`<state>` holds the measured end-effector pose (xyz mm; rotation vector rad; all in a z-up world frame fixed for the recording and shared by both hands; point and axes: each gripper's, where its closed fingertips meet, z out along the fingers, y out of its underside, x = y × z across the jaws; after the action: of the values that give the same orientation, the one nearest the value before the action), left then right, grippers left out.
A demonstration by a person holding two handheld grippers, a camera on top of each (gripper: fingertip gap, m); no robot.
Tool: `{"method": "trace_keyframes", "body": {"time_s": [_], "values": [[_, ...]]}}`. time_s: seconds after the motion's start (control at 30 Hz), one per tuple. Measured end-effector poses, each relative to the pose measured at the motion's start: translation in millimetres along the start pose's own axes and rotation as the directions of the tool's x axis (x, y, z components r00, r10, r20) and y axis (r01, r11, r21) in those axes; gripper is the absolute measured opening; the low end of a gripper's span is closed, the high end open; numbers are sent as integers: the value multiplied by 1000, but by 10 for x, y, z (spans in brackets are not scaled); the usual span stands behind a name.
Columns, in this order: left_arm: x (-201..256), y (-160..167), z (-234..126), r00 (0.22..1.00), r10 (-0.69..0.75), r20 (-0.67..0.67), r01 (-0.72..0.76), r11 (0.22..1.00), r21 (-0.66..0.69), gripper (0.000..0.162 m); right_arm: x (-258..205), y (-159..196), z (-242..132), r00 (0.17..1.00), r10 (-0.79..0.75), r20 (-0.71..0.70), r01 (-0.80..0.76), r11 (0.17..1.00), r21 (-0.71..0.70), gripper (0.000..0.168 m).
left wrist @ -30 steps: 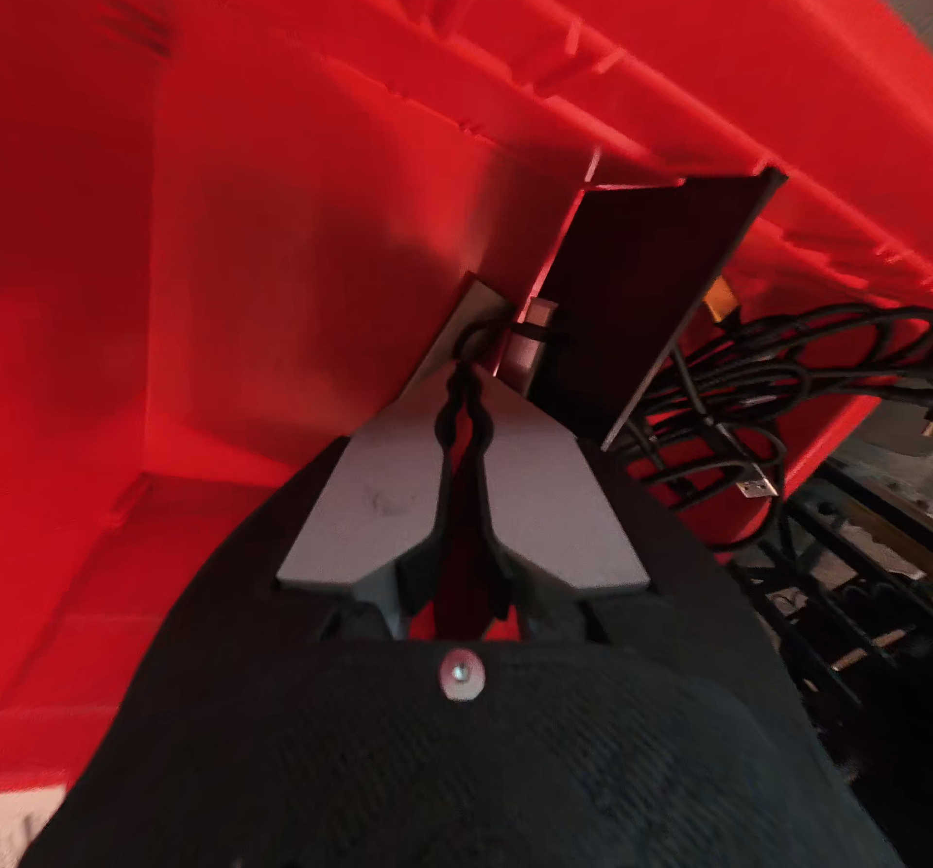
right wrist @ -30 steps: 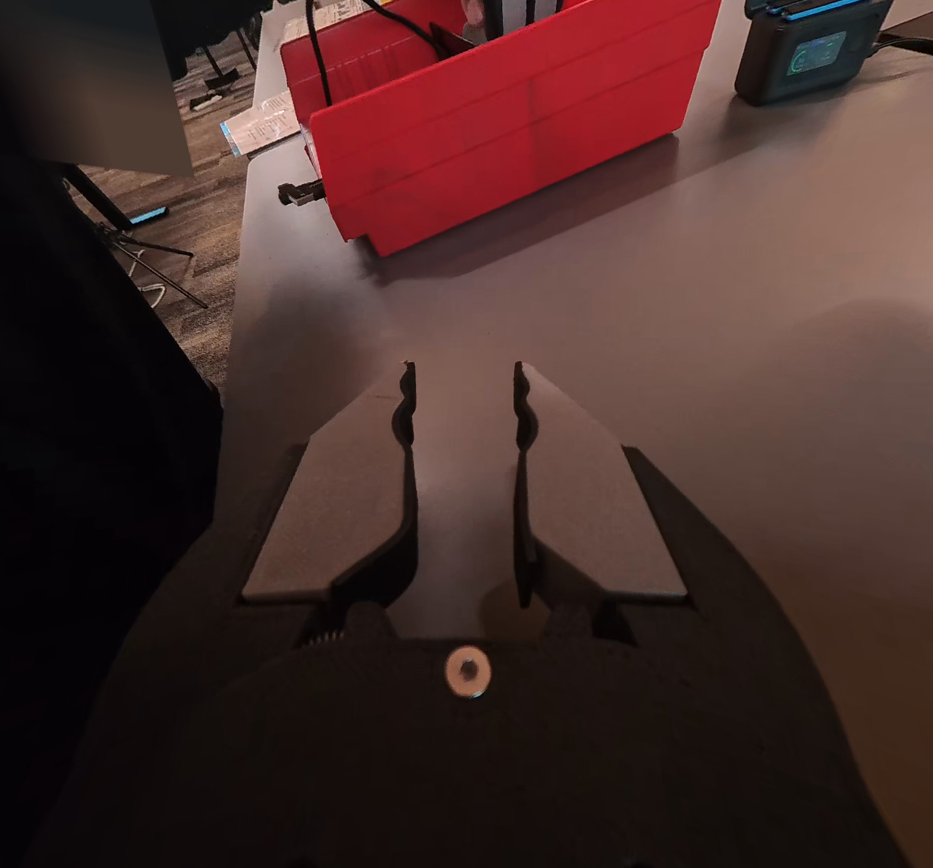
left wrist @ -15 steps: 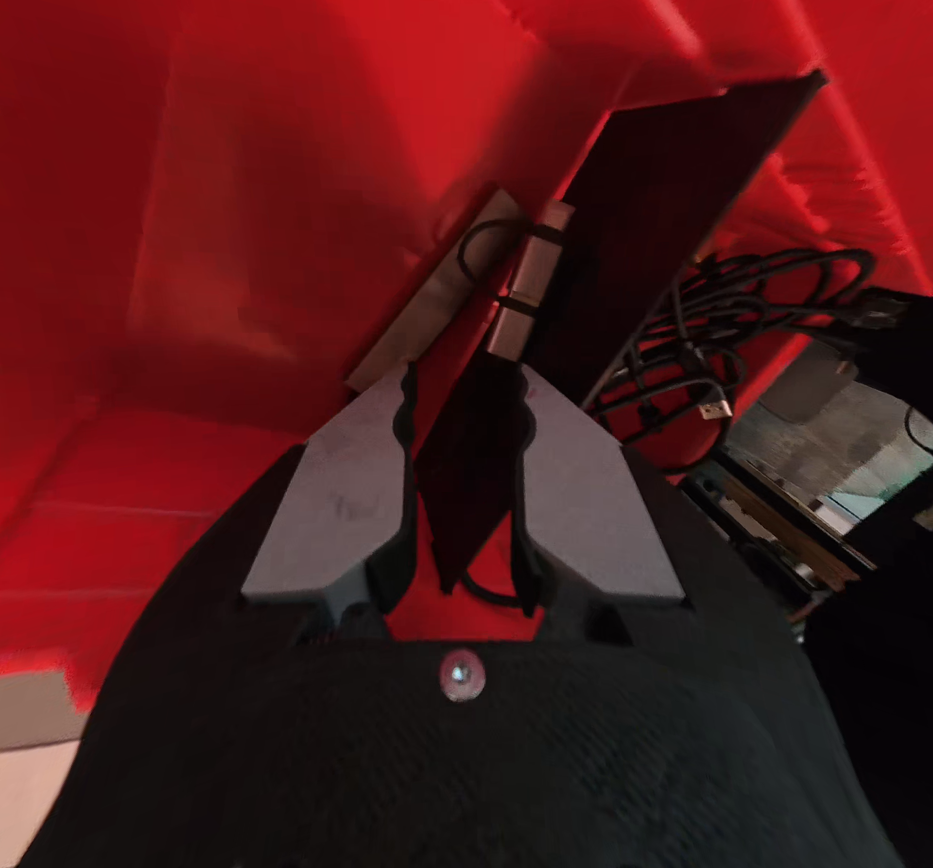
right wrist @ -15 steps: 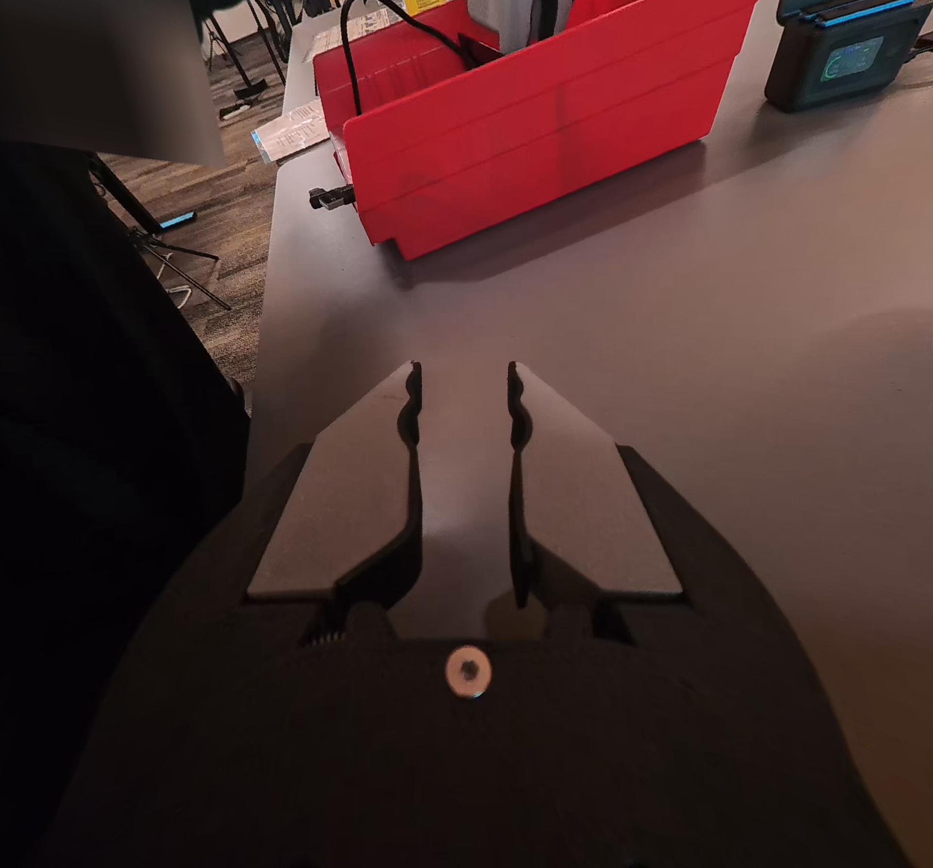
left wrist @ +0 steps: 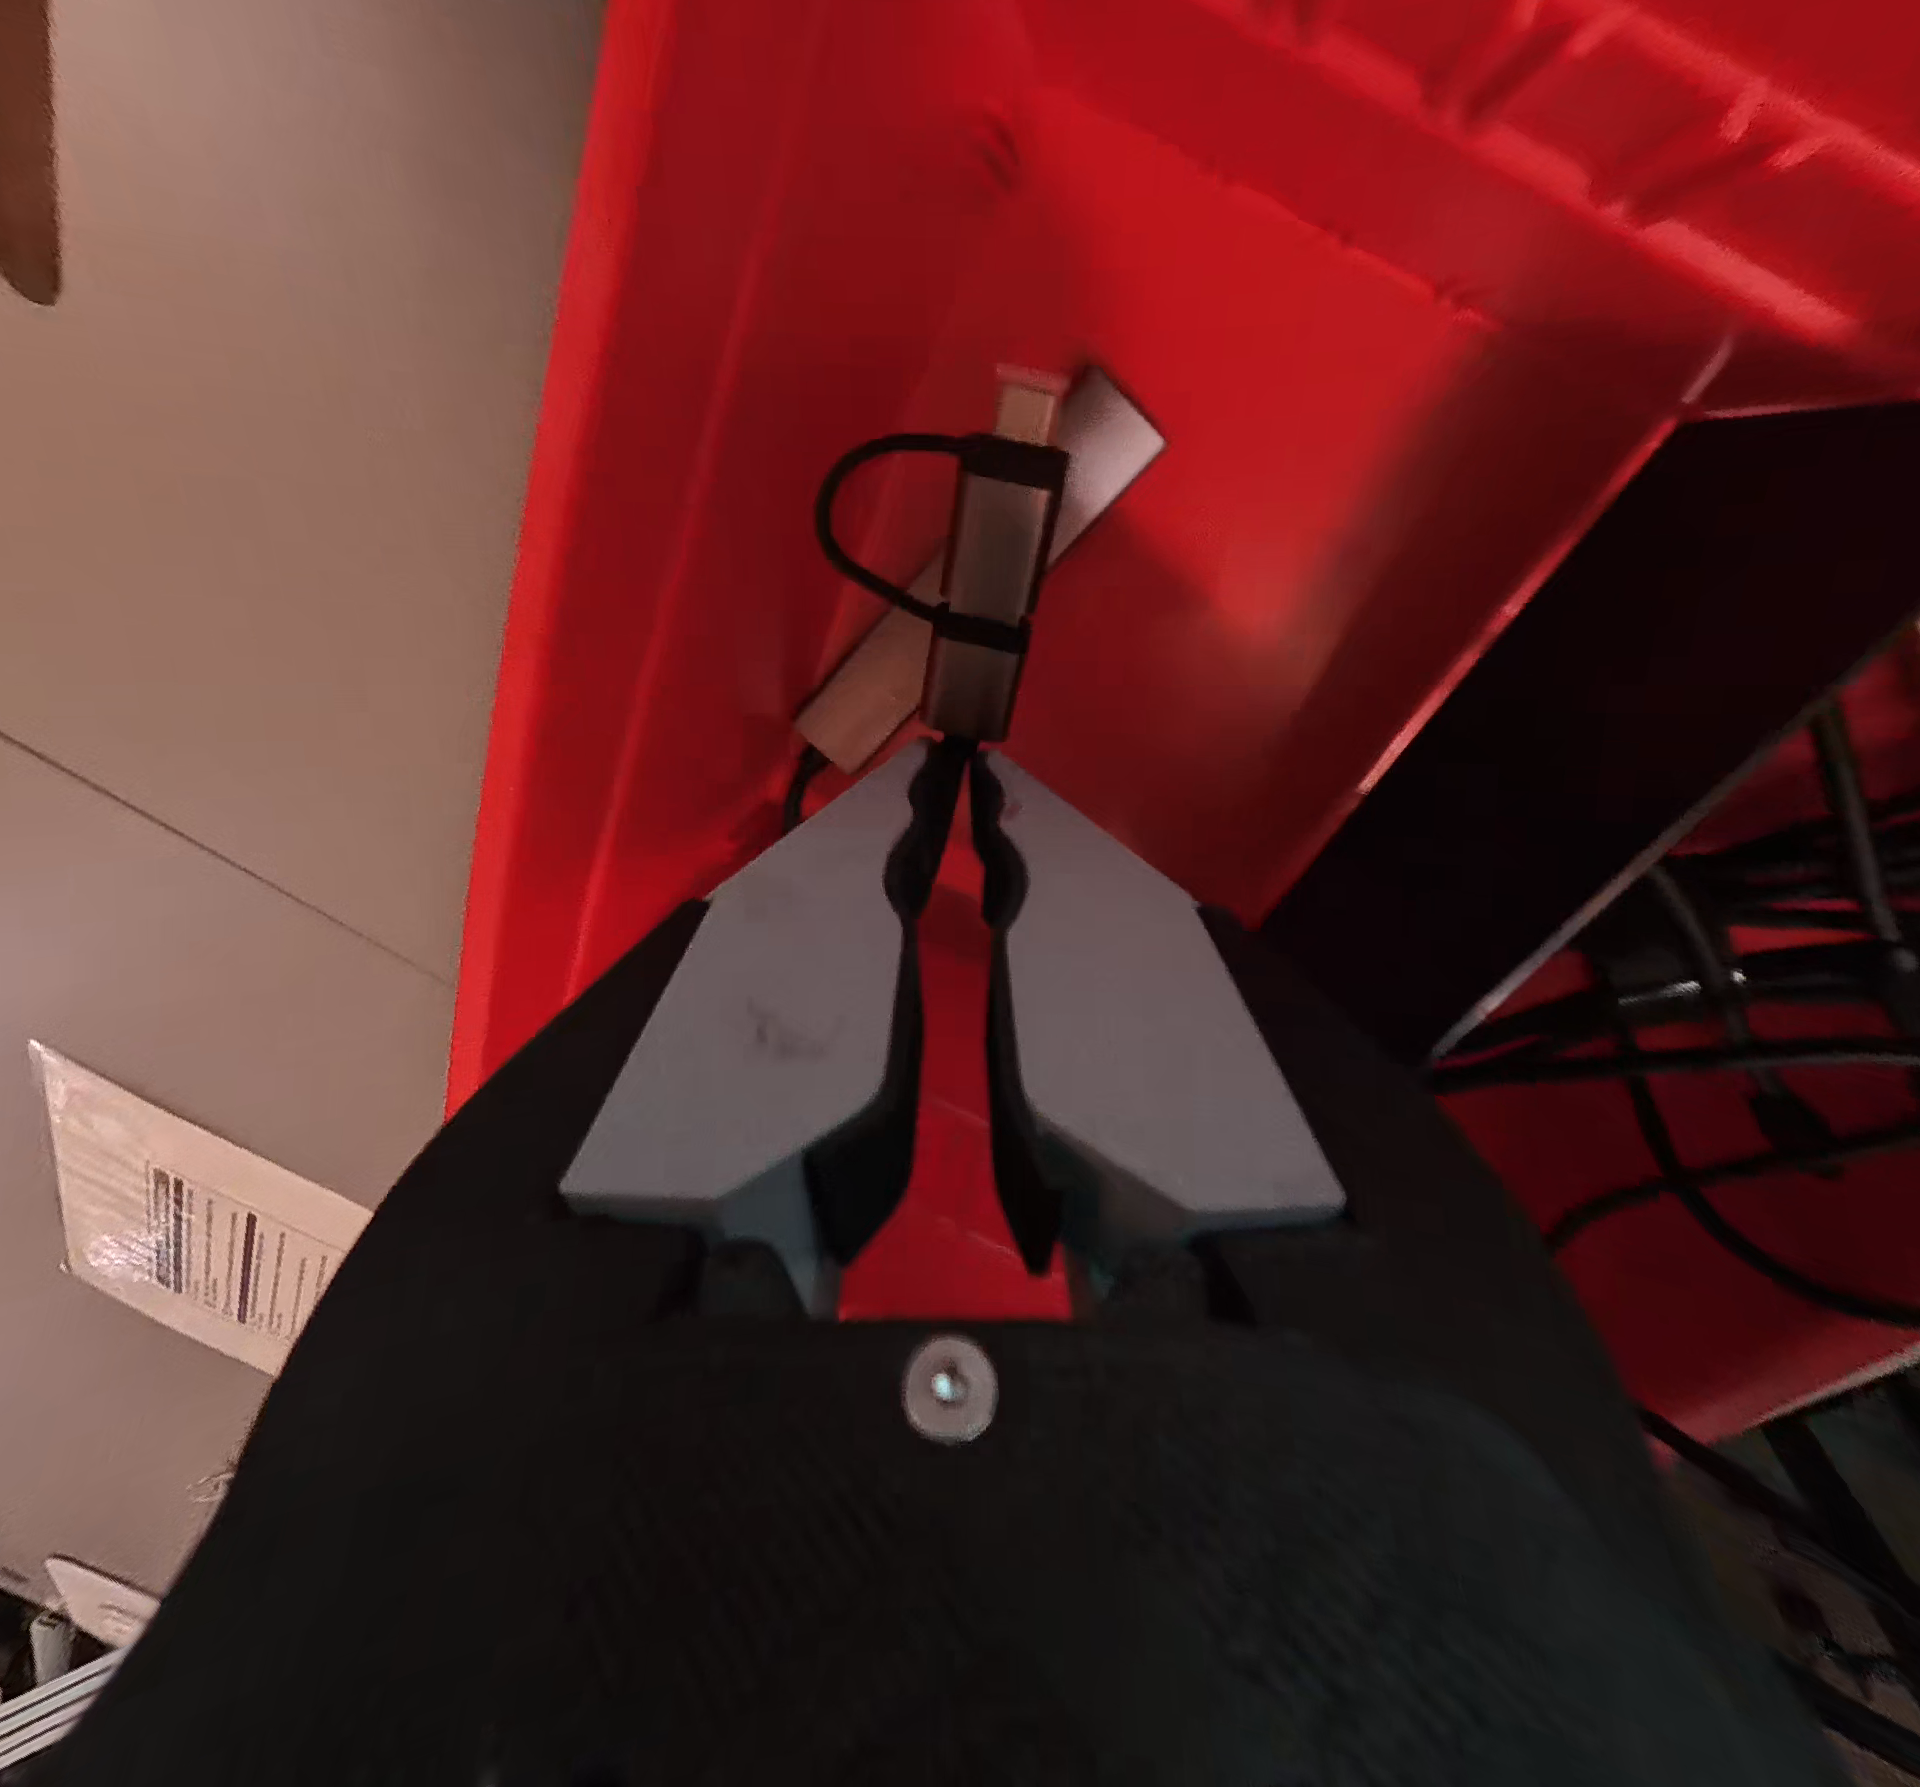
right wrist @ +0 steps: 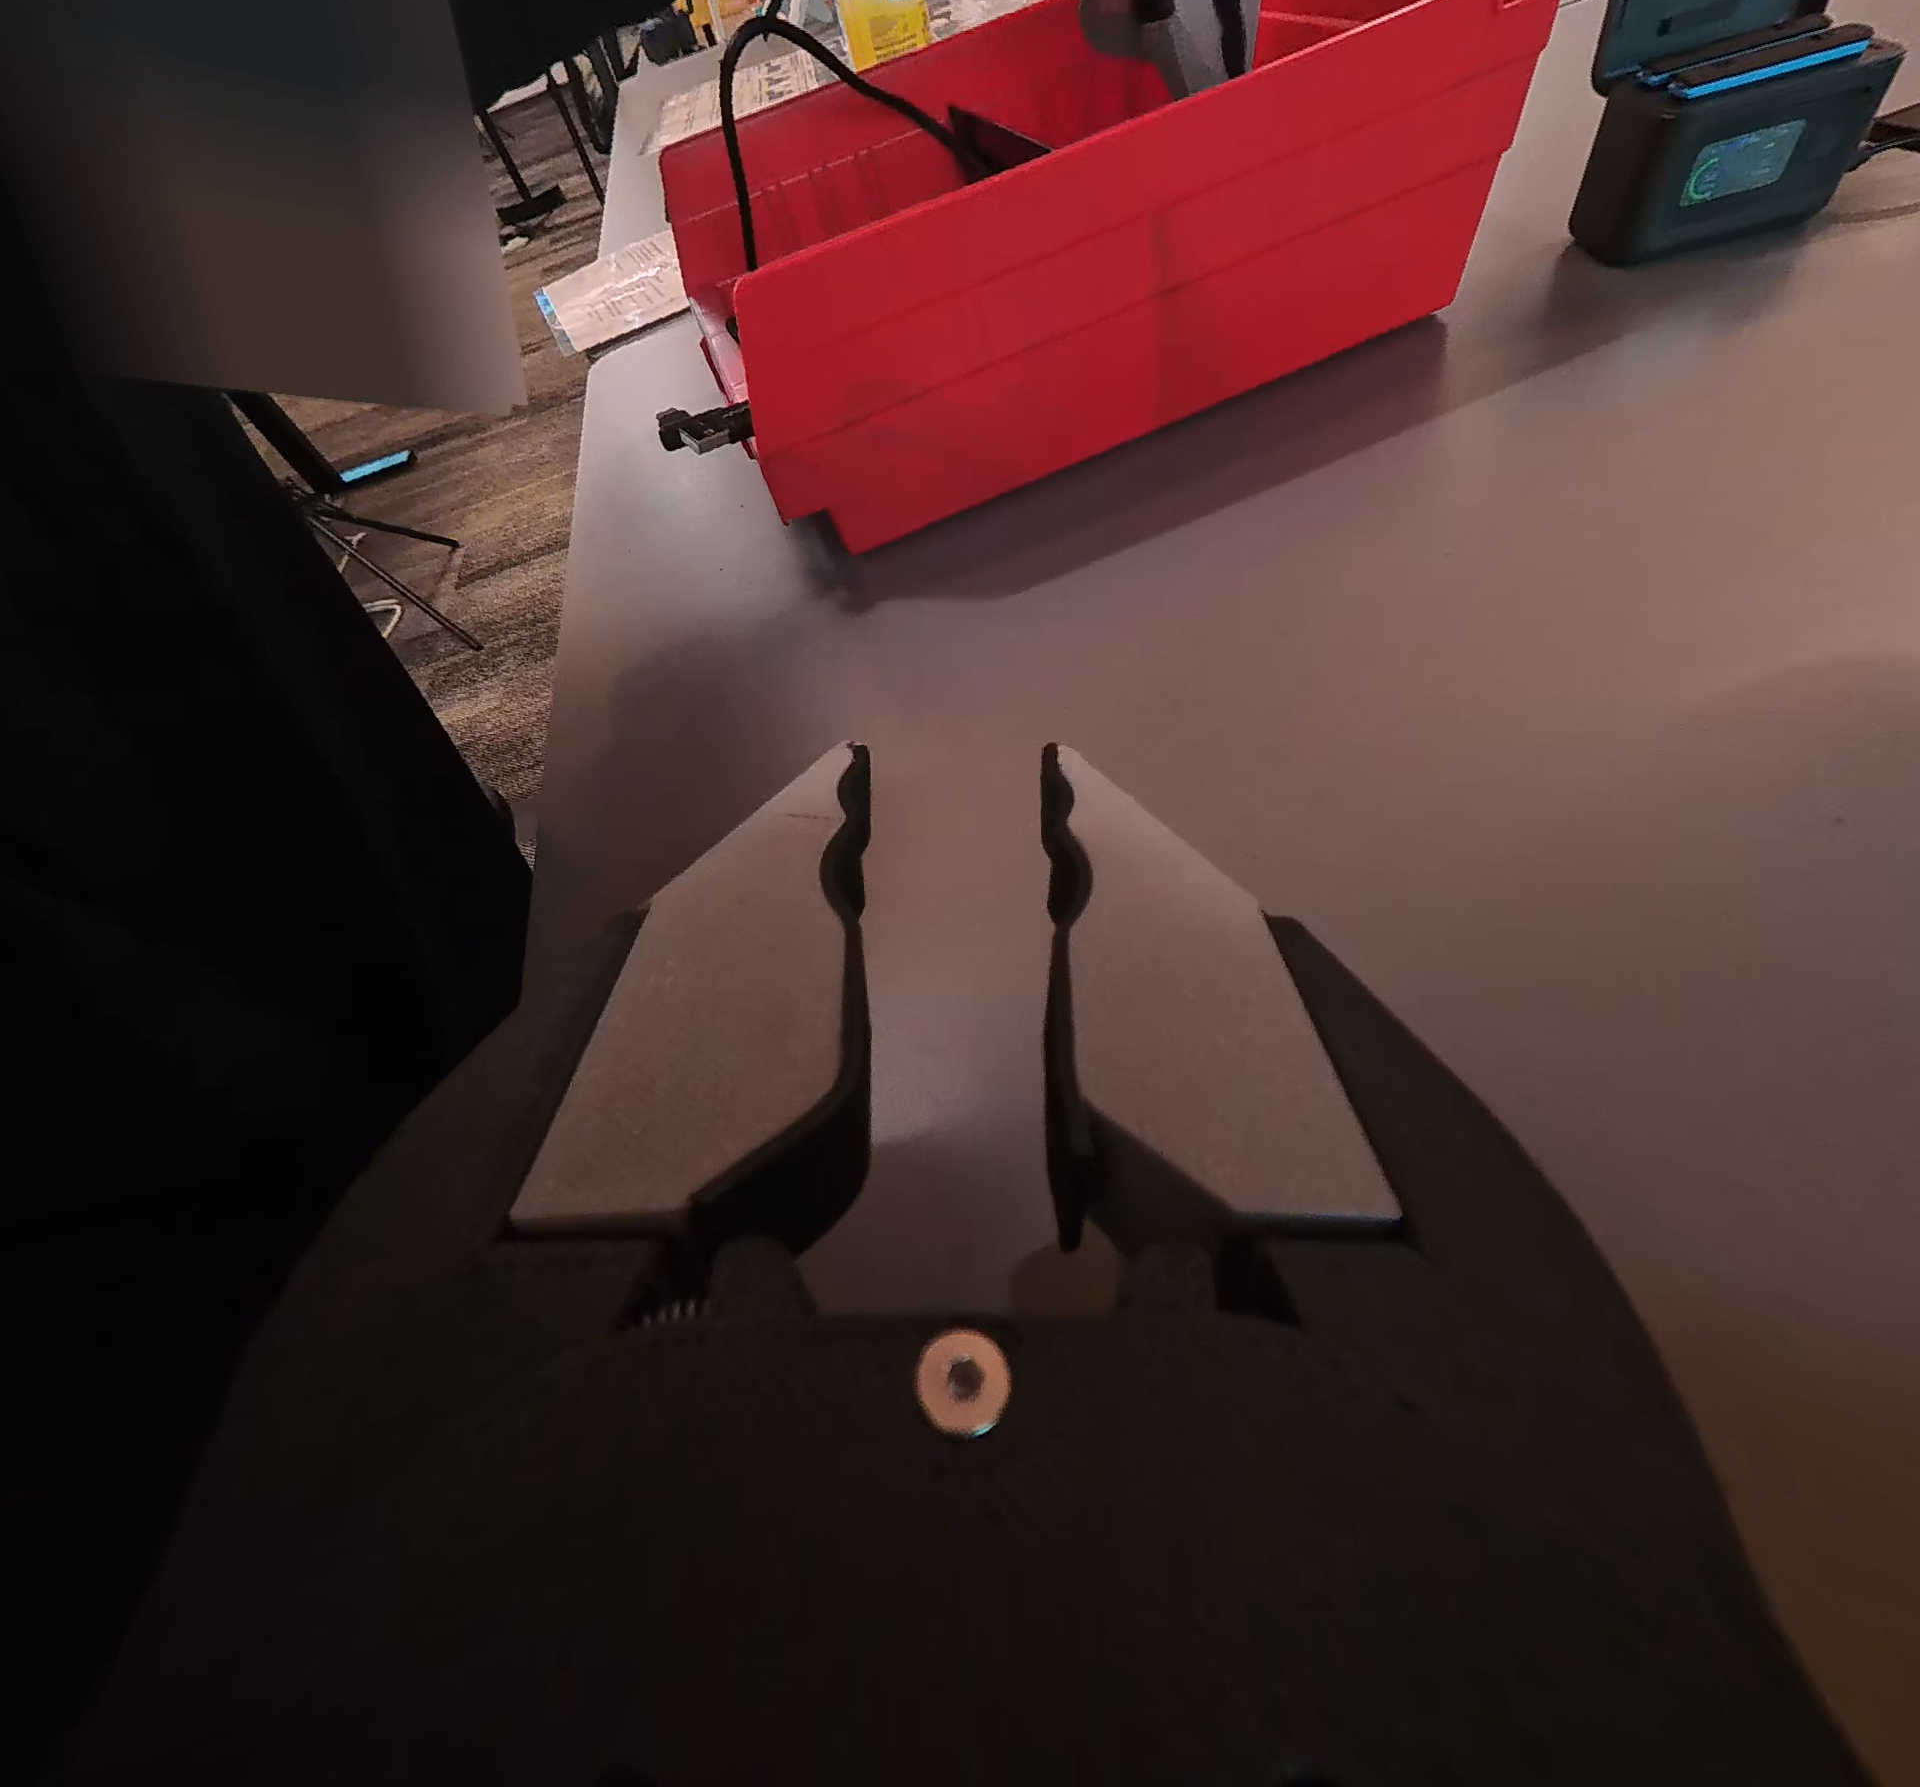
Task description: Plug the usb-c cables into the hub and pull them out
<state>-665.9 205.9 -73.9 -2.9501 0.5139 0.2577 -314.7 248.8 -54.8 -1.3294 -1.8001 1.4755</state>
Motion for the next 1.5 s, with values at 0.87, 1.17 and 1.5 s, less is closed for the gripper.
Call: {"method": "trace_keyframes", "body": {"time_s": [0.87, 1.17, 1.5], "values": [[107, -133, -118, 991, -117, 71, 111, 990, 85, 21, -48, 180, 76, 985, -153, -76, 144, 983, -110, 28], [184, -270, 392, 979, 187, 80, -196, 972, 128, 34, -46, 138, 65, 995, -88, -44, 85, 994, -76, 27], [217, -322, 461, 981, 130, -141, -102, 976, 190, 24, -109, 88, 58, 1000, -13, 28, 14, 999, -38, 27]]}}
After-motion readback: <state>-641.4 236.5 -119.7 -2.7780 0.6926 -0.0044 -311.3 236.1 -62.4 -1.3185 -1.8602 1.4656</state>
